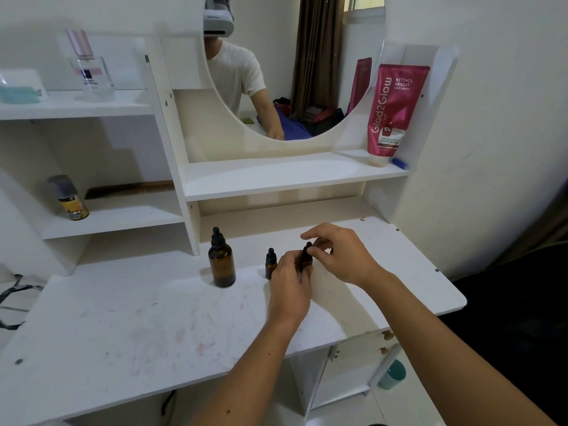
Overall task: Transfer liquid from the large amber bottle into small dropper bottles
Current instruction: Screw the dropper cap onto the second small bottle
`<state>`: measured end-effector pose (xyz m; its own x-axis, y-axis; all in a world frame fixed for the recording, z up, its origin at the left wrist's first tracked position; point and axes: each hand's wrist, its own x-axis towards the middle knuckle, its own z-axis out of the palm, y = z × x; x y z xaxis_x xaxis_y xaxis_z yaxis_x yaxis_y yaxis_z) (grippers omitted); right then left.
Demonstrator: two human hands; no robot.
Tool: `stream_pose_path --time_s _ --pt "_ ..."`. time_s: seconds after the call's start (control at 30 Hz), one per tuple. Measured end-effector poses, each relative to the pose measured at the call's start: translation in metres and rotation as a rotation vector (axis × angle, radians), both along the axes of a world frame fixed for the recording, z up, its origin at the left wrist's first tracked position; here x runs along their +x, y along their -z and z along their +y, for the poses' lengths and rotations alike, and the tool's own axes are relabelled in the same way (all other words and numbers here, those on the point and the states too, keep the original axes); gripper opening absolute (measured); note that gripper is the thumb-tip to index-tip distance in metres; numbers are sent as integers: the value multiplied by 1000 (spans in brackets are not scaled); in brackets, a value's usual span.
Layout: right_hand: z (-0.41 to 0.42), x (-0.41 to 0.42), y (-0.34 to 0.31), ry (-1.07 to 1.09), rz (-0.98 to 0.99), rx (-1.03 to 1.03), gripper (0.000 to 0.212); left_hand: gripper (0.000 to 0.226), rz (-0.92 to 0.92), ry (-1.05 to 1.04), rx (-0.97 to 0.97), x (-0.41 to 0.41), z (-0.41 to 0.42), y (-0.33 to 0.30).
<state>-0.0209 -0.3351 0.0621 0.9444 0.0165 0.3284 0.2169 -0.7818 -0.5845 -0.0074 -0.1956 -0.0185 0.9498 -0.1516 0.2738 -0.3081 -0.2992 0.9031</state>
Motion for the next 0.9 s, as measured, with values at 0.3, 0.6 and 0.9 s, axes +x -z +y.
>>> stream_pose_path --time_s 0.3,0.6,0.9 --pt "-3 0 0 63 26 29 25 21 -7 7 9 2 0 2" --pt "-6 3 3 50 43 36 22 21 -2 9 5 1 1 0" --pt "-5 4 2 85 52 40 22 21 -9 13 -3 2 1 1"
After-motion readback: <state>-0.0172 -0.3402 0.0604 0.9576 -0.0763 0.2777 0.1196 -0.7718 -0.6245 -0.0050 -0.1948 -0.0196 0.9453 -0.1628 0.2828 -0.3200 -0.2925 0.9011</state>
